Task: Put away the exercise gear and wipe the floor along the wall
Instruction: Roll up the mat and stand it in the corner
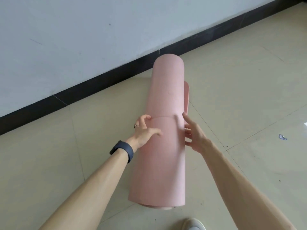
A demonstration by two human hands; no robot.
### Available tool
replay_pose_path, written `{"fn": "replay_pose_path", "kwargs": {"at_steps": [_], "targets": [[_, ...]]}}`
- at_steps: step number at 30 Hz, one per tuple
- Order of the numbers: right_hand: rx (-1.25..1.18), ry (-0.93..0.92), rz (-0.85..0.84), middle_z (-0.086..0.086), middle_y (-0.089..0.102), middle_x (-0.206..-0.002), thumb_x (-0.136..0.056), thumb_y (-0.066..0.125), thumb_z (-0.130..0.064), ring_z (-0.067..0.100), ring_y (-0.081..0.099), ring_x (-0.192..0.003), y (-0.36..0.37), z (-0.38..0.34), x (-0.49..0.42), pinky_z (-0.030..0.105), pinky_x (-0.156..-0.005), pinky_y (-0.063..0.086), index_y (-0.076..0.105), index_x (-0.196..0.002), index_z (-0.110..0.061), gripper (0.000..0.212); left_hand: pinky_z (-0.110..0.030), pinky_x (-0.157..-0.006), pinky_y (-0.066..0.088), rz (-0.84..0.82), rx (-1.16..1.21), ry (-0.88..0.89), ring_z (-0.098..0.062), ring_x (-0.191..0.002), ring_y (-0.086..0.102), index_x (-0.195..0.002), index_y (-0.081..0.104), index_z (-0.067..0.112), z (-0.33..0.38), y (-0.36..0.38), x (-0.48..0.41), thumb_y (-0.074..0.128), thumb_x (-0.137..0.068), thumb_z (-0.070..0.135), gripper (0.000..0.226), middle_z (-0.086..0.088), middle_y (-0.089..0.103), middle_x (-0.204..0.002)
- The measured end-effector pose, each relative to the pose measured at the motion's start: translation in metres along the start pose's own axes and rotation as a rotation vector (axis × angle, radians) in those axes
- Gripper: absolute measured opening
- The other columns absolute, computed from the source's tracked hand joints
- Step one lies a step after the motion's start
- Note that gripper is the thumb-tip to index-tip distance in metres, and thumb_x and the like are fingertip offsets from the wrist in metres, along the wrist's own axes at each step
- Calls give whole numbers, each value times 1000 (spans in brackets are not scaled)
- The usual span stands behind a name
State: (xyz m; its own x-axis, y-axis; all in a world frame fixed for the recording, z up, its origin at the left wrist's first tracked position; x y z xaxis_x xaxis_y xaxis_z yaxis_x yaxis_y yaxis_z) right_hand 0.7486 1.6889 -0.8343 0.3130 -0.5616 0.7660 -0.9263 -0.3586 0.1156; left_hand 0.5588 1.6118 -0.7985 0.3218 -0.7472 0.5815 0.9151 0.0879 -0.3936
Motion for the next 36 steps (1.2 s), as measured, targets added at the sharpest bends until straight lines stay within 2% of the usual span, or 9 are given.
{"fn": "replay_pose_path", "kwargs": {"at_steps": [3,5,9,11,17,20,23,29,36], "targets": [[2,35,4,-6,60,-126,-66,66,-82,18,62,-102,-2,-16,-17,40,-99,49,60,-128,-26,84,-29,-89,35,54,-56,-8,-17,-109,44,-116,34,24,14,1,-26,73,-79,58,64,-4,33,-134],[-28,29,10,-6,61,-117,-65,68,-82,15,61,-85,-1,-21,-27,32,-87,48,63,-122,-28,79,-28,-89,35,59,-84,-4,-17,-107,44,-119,25,25,17,4,-37,75,-76,59,74,-6,34,-135],[-1,45,29,-6,61,-129,-51,81,-78,20,58,-119,5,-28,-46,52,-107,42,59,-130,-34,93,-36,-108,36,16,-37,-40,-26,-134,41,-151,-6,40,8,2,-48,84,-68,53,123,-12,30,-154],[-11,29,30,-4,60,-127,-58,84,-67,26,61,-115,11,-31,-49,57,-101,47,56,-130,-34,84,-37,-115,32,-8,-21,-30,-22,-141,38,-150,-17,49,4,-6,-50,85,-62,53,135,-4,34,-157],[110,-56,-65,-15,64,-122,-64,89,-51,18,64,-109,62,-39,-29,57,-96,51,45,-140,-44,88,-35,-109,43,-38,197,22,-6,-125,54,-153,-1,50,-26,-60,-27,90,-57,37,133,19,46,-146],[164,-111,-131,-23,70,-104,-75,86,-35,6,68,-97,103,-47,-1,54,-97,50,50,-107,-60,54,-36,-101,50,-12,283,26,-6,-120,58,-152,-1,53,-42,-100,3,92,-56,27,137,20,50,-141],[217,-181,-160,-15,66,-125,-65,91,-39,10,70,-104,149,-47,29,49,-90,55,37,-137,-59,92,-31,-83,53,15,334,-3,-10,-117,60,-151,-6,54,-56,-137,41,90,-63,16,136,15,53,-140],[293,-203,-229,-8,55,-135,-62,95,-31,14,66,-113,230,-22,113,47,-88,59,35,-137,-57,100,-49,-102,48,140,618,-146,-14,-124,56,-147,4,63,-94,-201,139,78,-66,68,110,19,49,-145],[308,-123,-249,-11,49,-147,-64,94,-28,10,60,-123,298,23,258,35,-95,57,27,-149,-53,111,-49,-102,49,189,643,-226,-7,-124,57,-145,18,62,-116,-250,291,83,-63,65,105,24,53,-140]]}}
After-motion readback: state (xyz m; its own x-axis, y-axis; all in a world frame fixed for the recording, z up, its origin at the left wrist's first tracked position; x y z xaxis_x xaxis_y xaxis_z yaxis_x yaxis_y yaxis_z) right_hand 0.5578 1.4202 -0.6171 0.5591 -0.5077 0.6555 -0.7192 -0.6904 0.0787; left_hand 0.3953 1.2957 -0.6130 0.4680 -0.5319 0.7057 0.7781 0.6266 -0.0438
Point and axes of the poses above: each hand's wrist, its own x-axis away from the middle knuckle, its own y-axis out of the palm, z = x × y, the point moved 3 cm from there along -x, towards the middle knuckle
